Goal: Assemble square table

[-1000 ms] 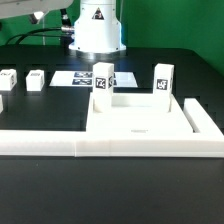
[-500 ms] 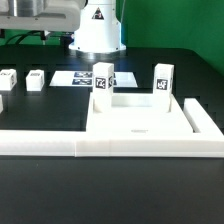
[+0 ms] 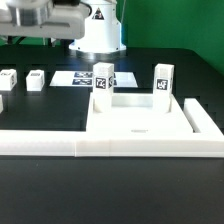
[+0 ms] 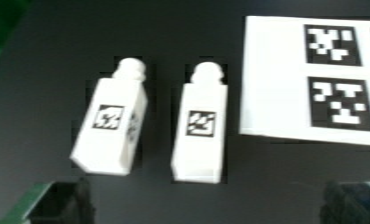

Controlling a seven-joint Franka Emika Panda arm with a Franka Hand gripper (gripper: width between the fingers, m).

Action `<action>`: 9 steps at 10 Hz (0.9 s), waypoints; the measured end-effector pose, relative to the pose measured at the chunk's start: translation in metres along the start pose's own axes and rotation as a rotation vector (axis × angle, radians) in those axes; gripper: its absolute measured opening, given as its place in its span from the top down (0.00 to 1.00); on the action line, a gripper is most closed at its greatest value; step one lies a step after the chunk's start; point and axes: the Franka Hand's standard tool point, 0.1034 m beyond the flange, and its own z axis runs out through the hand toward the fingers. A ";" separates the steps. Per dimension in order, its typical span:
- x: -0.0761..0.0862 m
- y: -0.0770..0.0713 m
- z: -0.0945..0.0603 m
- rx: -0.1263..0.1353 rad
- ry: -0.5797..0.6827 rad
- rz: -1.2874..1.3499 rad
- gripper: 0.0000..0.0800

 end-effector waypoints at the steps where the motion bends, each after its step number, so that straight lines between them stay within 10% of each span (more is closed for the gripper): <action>1: 0.004 -0.006 0.007 0.030 -0.015 -0.005 0.19; 9: 0.032 0.004 0.044 -0.039 0.003 -0.104 0.19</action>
Offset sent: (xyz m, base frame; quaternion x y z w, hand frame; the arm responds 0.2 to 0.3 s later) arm 0.0031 -0.0212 -0.0242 -0.0623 0.0220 -0.0309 0.9973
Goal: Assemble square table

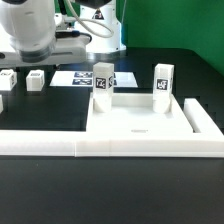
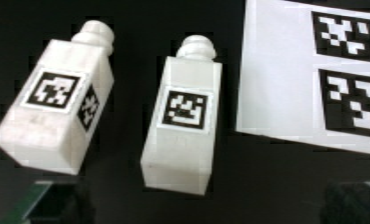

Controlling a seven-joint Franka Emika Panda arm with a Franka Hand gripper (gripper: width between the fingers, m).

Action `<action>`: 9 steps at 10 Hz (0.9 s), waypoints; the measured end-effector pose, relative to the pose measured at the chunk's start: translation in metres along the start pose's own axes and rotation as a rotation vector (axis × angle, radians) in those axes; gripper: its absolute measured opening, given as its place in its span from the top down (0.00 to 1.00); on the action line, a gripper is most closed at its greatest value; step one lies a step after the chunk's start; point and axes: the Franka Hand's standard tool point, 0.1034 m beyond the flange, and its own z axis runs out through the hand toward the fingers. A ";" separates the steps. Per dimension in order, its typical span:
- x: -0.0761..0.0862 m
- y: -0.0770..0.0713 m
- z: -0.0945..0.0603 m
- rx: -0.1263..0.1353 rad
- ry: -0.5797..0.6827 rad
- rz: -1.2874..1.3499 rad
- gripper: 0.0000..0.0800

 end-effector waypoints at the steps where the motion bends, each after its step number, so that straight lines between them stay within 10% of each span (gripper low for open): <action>1: 0.000 0.000 0.000 0.000 0.000 -0.001 0.19; 3: 0.000 -0.001 0.000 0.000 0.000 -0.002 0.19; 6: 0.001 0.003 0.026 0.092 -0.080 0.055 0.19; 9: 0.002 -0.002 0.045 0.089 -0.123 0.059 0.19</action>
Offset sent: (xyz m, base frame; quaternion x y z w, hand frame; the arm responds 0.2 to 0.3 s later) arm 0.0000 0.0000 0.0000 0.0000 0.0000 0.0000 1.0000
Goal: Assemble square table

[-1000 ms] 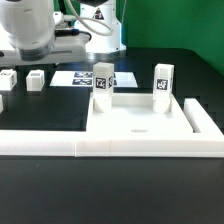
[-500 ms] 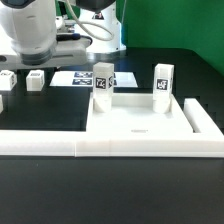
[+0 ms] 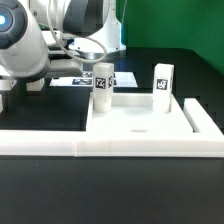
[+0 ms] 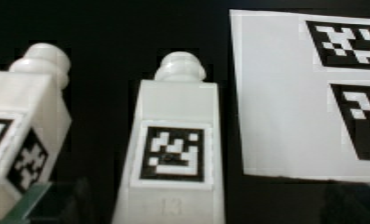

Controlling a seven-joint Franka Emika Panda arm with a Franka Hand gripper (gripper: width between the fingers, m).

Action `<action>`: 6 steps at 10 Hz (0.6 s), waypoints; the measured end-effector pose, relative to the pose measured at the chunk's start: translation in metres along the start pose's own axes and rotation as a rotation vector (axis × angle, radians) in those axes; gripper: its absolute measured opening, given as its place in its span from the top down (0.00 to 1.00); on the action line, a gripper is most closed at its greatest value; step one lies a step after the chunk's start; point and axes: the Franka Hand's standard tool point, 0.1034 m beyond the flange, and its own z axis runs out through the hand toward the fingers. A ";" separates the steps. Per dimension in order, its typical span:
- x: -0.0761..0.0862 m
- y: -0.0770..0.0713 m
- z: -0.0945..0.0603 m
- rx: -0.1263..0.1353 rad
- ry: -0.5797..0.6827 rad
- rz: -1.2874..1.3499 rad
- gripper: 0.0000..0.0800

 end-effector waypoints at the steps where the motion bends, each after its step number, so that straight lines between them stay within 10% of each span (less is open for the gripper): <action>1: 0.001 -0.001 0.004 -0.004 0.002 -0.011 0.19; 5: 0.001 0.000 0.006 -0.003 -0.002 -0.013 0.23; 6: 0.001 0.000 0.006 -0.003 -0.002 -0.014 0.46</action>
Offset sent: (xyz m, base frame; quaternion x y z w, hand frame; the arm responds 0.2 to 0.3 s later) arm 0.0000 0.0000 0.0000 0.0000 0.0000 0.0000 1.0000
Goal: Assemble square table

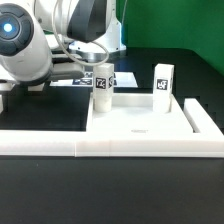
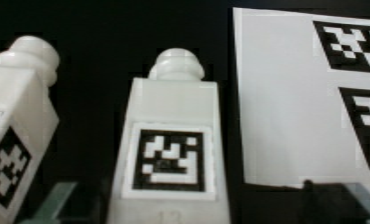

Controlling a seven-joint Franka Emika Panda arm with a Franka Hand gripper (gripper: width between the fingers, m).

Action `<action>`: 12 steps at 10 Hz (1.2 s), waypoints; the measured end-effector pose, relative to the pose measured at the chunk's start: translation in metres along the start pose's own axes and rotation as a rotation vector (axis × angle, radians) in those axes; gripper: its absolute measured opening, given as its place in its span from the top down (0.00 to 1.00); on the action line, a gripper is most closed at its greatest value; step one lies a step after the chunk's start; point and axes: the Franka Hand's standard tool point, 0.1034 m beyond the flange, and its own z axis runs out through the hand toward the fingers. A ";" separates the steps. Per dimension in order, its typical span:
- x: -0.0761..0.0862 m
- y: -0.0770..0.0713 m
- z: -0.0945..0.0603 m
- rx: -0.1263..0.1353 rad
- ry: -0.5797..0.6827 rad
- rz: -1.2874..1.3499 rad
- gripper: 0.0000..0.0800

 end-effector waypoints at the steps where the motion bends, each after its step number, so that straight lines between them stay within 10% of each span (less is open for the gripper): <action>1: 0.000 0.000 0.000 0.000 0.000 0.000 0.46; 2: 0.000 0.000 0.000 0.000 0.000 0.000 0.64; 10: 0.000 0.000 -0.002 -0.002 0.002 0.000 0.64; 12: -0.017 -0.005 -0.039 0.008 0.007 -0.018 0.64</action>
Offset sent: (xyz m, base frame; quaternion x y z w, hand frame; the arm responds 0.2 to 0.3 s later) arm 0.0000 0.0000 0.0000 0.0000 0.0000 0.0000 1.0000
